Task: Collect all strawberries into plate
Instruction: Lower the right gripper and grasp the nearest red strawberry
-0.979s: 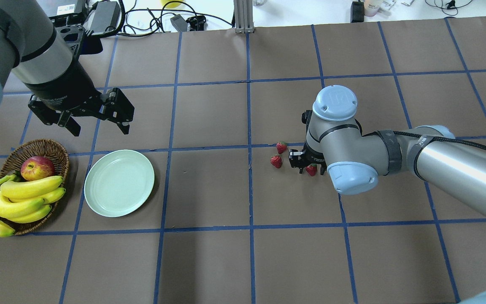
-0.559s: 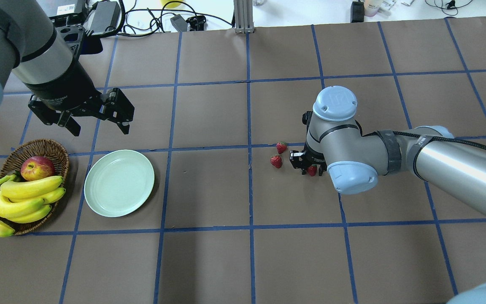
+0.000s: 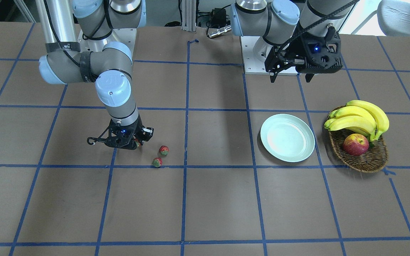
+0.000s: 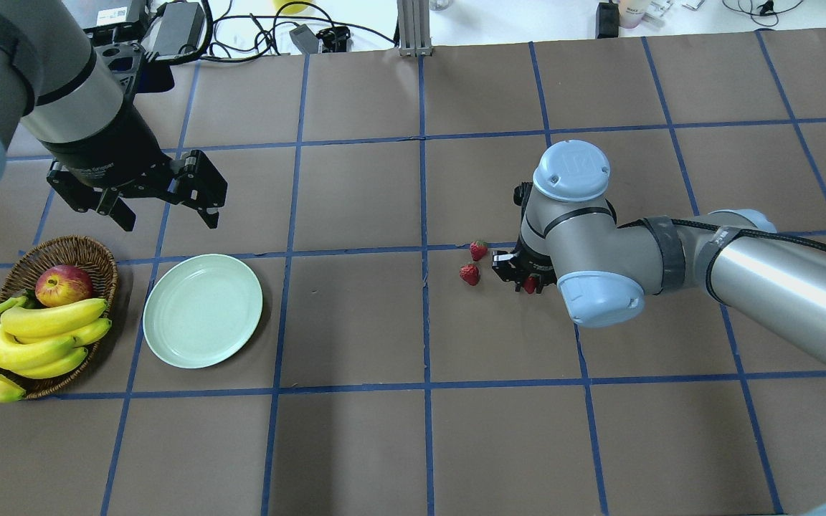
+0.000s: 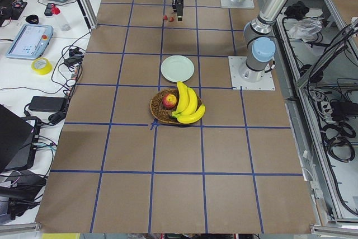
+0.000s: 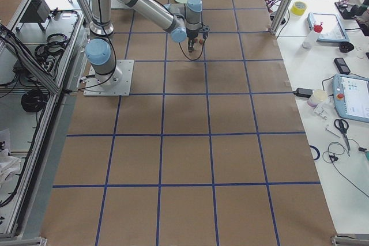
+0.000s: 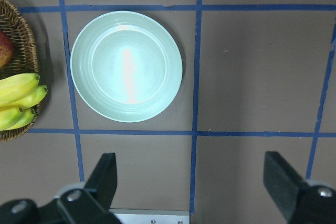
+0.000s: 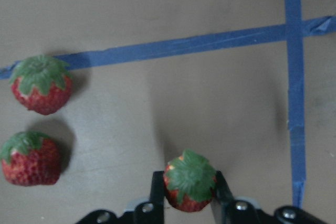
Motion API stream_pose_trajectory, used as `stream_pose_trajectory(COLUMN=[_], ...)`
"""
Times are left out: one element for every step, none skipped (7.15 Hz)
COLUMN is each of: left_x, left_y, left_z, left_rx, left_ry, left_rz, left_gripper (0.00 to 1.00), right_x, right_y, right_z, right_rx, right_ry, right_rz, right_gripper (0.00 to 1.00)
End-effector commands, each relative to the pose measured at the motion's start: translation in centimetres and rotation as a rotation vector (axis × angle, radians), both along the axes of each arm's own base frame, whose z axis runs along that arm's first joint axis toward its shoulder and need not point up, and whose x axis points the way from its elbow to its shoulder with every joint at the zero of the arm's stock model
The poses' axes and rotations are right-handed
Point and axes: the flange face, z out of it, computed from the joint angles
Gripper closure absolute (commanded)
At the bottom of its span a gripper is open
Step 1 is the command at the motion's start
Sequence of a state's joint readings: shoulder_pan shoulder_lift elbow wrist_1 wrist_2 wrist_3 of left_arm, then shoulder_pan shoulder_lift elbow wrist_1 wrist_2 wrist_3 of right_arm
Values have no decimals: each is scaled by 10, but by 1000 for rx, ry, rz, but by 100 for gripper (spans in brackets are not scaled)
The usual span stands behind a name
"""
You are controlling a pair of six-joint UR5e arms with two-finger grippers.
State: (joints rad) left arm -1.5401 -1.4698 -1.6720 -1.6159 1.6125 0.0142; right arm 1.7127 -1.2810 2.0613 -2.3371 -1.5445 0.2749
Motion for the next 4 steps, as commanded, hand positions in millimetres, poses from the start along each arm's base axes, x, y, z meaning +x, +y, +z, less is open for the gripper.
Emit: stream_pose_trajectory(left_x=[0,0,0,1], left_y=[0,0,0,-1], left_z=[0,0,-1,-1], left_rx=[-1,-1,1,1], left_ry=[-1,-1,-1,-3], left_rz=[-3,-3,-7,-4], left_gripper=[0,0,0,0], right_x=[48,87,117,134], right_y=[5,14,30,37], right_z=[24,34,36,24], right_rx=[-19,-30,-30,-9], right_ry=[-105,-117,-120,-135], right_rz=[-59,-85,-66,-84], right_gripper=[100,100,100,100])
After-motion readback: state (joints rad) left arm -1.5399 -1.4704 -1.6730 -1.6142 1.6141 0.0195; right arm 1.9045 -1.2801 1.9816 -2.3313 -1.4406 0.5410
